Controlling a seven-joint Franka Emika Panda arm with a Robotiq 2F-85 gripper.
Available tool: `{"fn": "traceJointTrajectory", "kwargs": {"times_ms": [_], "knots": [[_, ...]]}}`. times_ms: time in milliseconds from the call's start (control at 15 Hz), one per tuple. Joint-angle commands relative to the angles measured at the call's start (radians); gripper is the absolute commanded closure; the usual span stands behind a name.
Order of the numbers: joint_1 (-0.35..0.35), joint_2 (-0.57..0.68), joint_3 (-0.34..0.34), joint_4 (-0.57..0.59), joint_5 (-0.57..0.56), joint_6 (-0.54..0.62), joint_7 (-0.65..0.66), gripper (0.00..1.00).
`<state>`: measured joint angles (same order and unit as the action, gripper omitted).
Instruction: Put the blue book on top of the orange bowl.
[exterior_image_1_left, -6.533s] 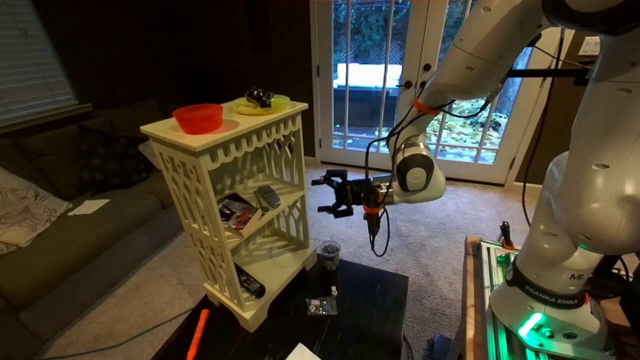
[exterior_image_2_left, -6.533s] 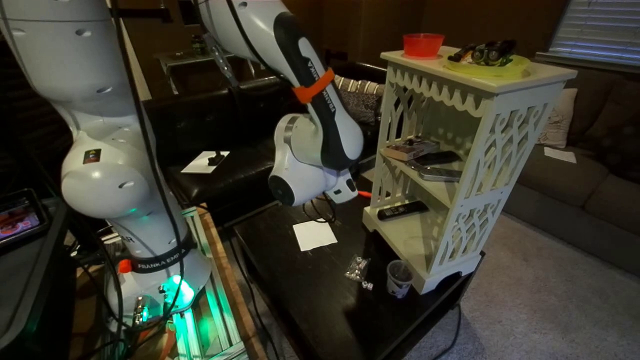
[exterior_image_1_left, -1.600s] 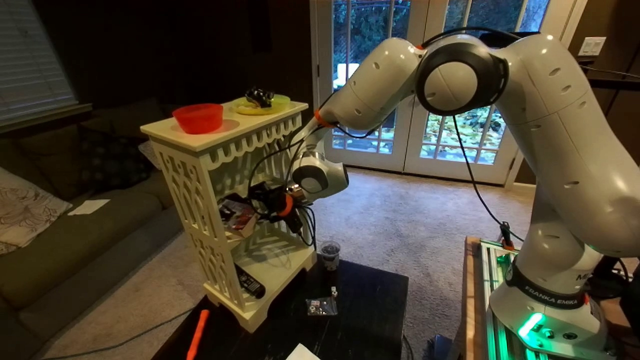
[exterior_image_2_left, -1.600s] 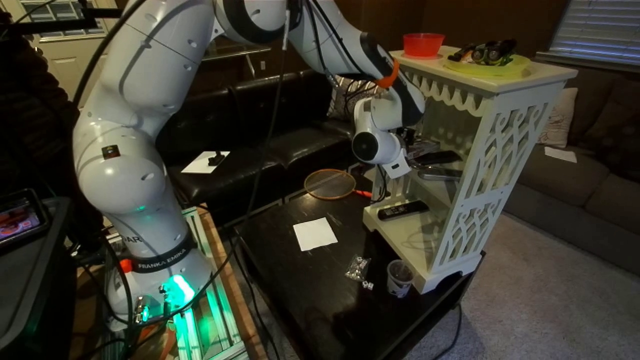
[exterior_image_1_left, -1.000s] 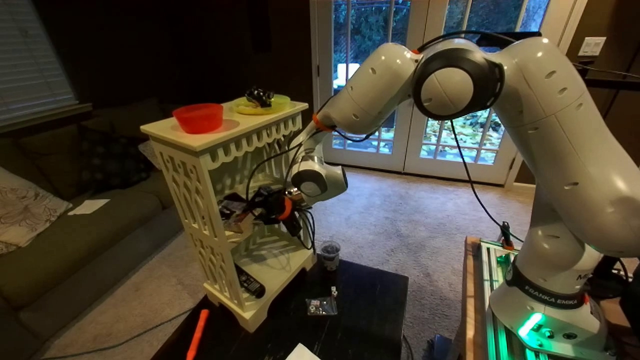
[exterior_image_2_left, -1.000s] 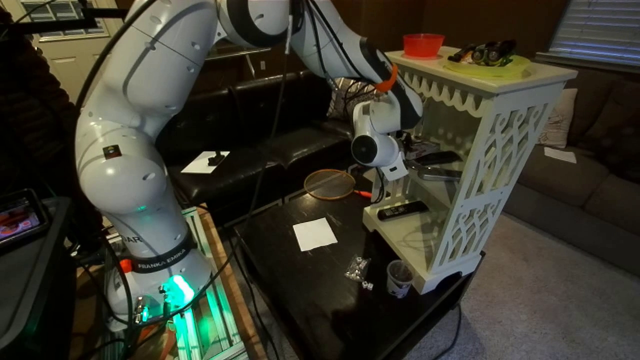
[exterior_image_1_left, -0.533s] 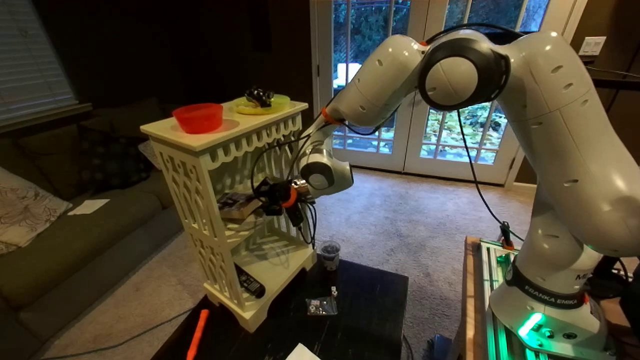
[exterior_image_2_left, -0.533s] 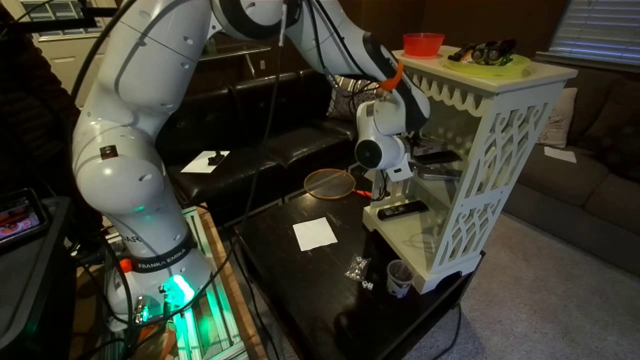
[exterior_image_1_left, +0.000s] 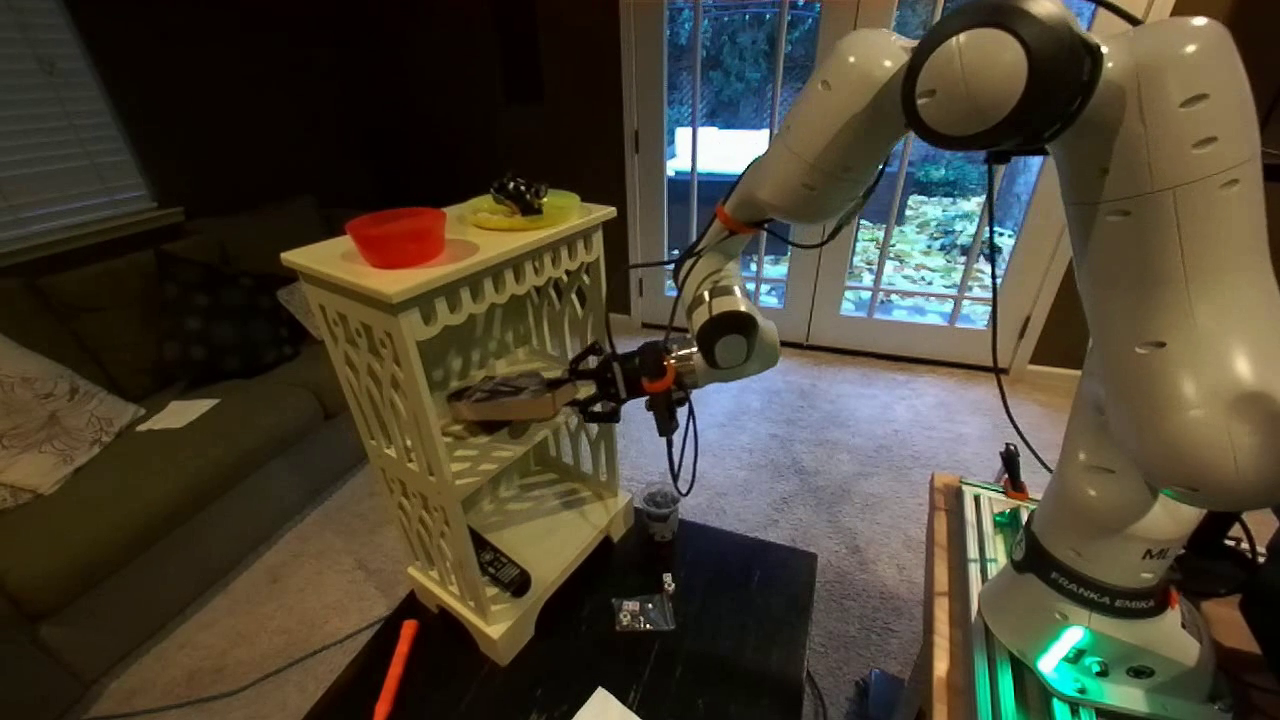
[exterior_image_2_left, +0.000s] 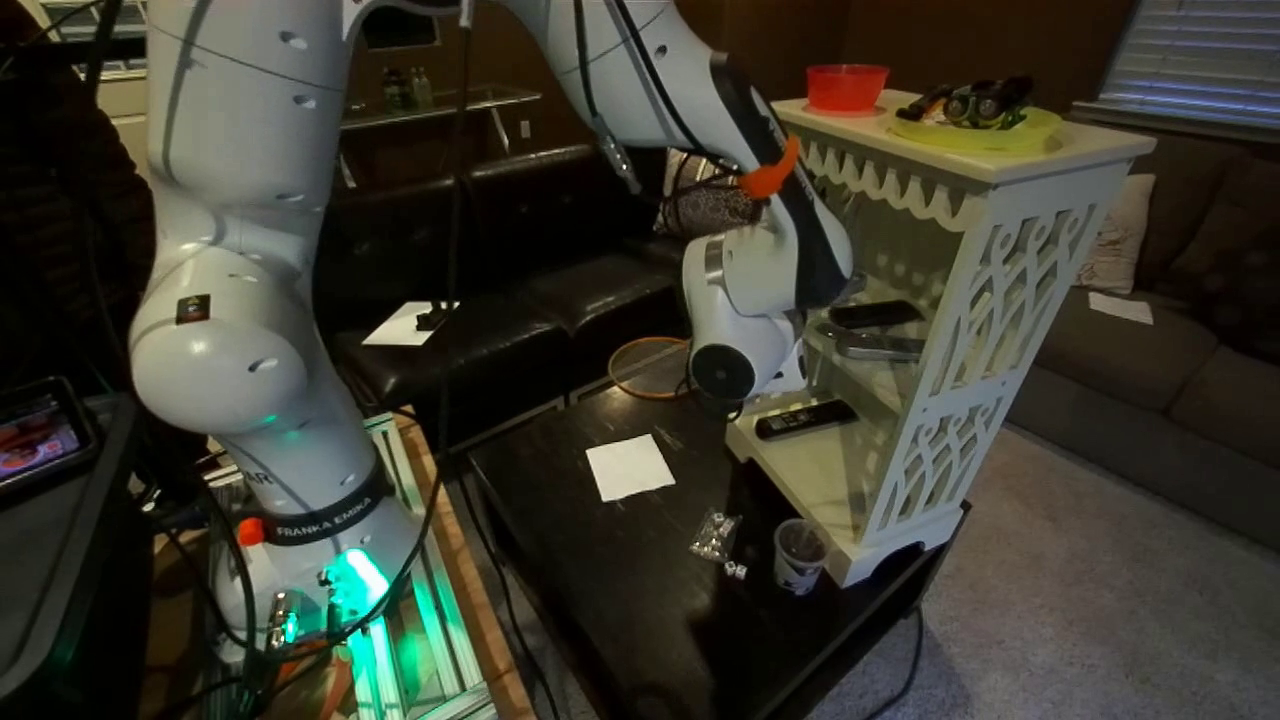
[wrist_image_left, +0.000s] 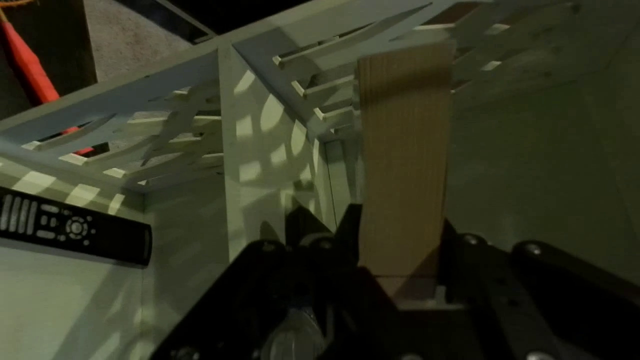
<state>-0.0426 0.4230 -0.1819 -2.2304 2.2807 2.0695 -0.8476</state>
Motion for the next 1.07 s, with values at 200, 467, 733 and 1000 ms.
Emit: {"fn": "traceJointTrajectory", "kwargs": {"times_ms": [200,467,733,1000], "knots": [[-0.126,-0.202,-0.093,-0.258,-0.337,-0.248,-0.001,0.92],[-0.182,-0.307,-0.131,-0.313,-0.488,-0.395,0.026,0.92],[-0.184,-0.476,-0.124,-0.333,-0.552,-0.341,0.149,0.92],[-0.168,-0.625,-0.061,-0.3,-0.543,-0.198,0.291,0.92]]}}
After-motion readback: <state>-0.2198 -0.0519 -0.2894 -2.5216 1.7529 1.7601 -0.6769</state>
